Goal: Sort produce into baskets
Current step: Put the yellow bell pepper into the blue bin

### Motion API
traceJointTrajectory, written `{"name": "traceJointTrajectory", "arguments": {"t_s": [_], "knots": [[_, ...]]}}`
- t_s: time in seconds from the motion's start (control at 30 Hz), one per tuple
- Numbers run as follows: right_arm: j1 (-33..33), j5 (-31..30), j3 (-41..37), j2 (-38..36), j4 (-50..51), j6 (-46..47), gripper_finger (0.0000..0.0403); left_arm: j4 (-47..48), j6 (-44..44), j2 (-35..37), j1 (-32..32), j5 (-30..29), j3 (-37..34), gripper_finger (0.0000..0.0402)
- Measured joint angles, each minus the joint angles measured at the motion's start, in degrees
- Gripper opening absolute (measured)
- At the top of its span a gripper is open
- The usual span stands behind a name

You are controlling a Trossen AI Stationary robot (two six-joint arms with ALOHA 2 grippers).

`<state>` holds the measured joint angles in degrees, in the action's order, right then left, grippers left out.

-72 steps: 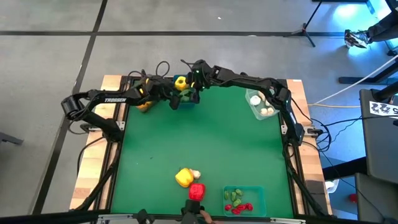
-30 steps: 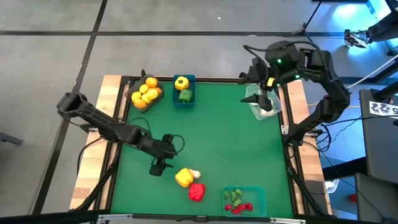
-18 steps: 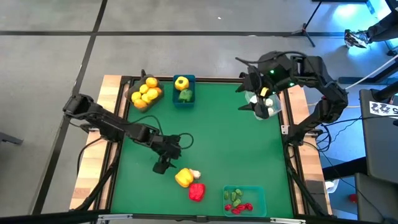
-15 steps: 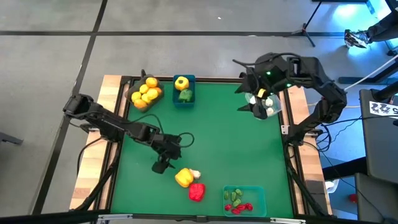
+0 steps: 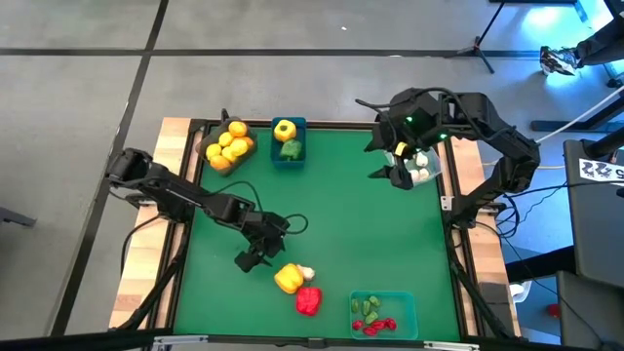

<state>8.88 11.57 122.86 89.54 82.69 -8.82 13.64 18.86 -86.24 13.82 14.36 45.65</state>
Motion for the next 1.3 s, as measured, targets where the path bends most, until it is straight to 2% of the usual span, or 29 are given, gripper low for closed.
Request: {"name": "traceJointTrajectory", "arguments": {"t_s": [0.23,0.33,0.47,0.6,1.0,1.3], "knots": [[0.00,0.01,-0.02,0.02,-0.41,0.99,0.0328,-3.41,2.24,-4.32,0.02,0.69,-0.04,0.0267],[0.00,0.01,0.01,0.00,-0.41,1.09,0.0328,-5.91,2.32,-5.22,-0.10,1.32,-0.04,0.0248],[0.02,0.03,0.01,0.00,-0.41,1.64,0.0328,-6.68,2.31,-5.92,-0.11,5.27,-0.04,0.0213],[0.02,0.01,0.01,0.00,-0.43,1.77,0.0328,-6.85,2.51,-6.18,0.11,5.36,-0.04,0.0186],[0.02,0.03,0.01,0.01,-1.74,3.26,0.0328,-7.97,4.06,-9.31,0.04,5.41,-0.04,0.0152],[0.02,-0.04,0.03,0.01,-3.14,3.26,0.0328,-9.74,3.06,-9.24,-0.85,5.30,-0.04,0.0060]]}}
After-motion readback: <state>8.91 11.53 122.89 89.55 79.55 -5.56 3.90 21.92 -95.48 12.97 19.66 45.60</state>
